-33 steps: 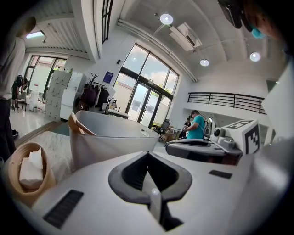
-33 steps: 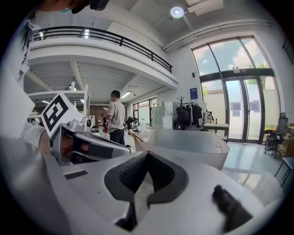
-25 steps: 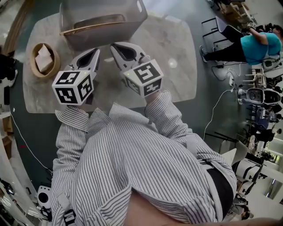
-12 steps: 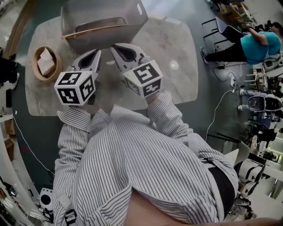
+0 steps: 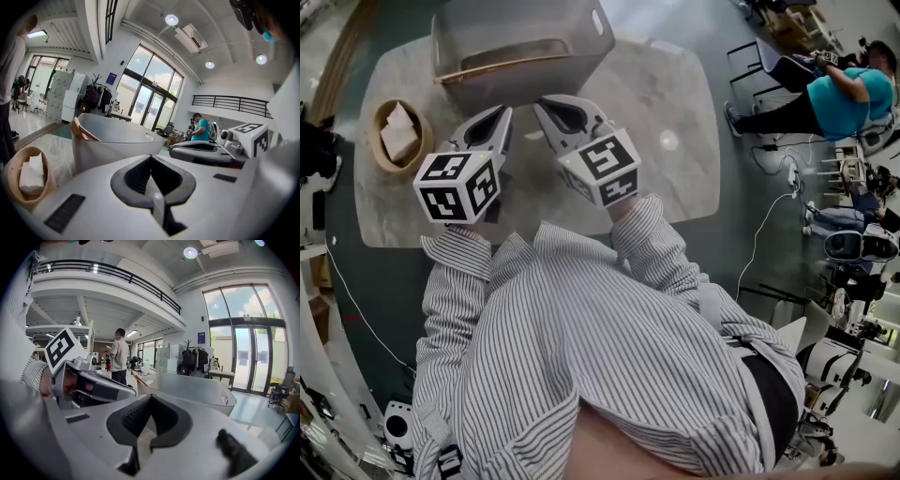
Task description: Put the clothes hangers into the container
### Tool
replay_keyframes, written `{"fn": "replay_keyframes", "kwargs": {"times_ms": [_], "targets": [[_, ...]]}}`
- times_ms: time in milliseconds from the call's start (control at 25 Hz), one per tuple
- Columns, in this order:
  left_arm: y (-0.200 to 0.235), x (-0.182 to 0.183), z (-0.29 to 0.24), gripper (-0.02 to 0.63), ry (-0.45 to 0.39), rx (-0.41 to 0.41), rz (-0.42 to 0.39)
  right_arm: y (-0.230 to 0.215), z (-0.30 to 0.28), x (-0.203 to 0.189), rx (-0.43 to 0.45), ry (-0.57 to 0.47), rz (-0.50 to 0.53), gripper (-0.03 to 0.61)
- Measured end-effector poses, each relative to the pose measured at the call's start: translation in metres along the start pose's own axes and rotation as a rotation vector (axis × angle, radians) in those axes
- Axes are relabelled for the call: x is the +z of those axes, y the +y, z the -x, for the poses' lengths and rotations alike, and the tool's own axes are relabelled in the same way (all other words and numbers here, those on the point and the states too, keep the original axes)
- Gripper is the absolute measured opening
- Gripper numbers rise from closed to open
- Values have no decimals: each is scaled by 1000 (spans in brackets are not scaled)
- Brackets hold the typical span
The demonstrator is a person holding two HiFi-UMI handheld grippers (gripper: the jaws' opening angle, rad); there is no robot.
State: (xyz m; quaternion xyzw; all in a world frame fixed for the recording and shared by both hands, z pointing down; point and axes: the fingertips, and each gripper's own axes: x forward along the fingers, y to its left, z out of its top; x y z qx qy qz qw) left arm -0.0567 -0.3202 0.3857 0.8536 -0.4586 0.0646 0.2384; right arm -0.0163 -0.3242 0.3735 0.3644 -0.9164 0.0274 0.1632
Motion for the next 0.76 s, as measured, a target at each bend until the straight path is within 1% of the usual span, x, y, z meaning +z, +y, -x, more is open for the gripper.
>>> {"fn": "replay_keyframes", "kwargs": {"times_ms": [200, 440, 640, 760], "targets": [[2, 0, 1, 10, -8, 9, -3, 5, -1, -2, 10, 22, -1, 14], [6, 2, 5, 10, -11, 16, 0, 4, -1, -2, 0, 31, 2, 14], [5, 1, 4, 11, -6, 1, -5, 5, -3, 3, -4, 20, 5, 14], [4, -1, 4, 11, -3, -14, -8, 9, -6, -1, 18, 27, -6, 14]]}}
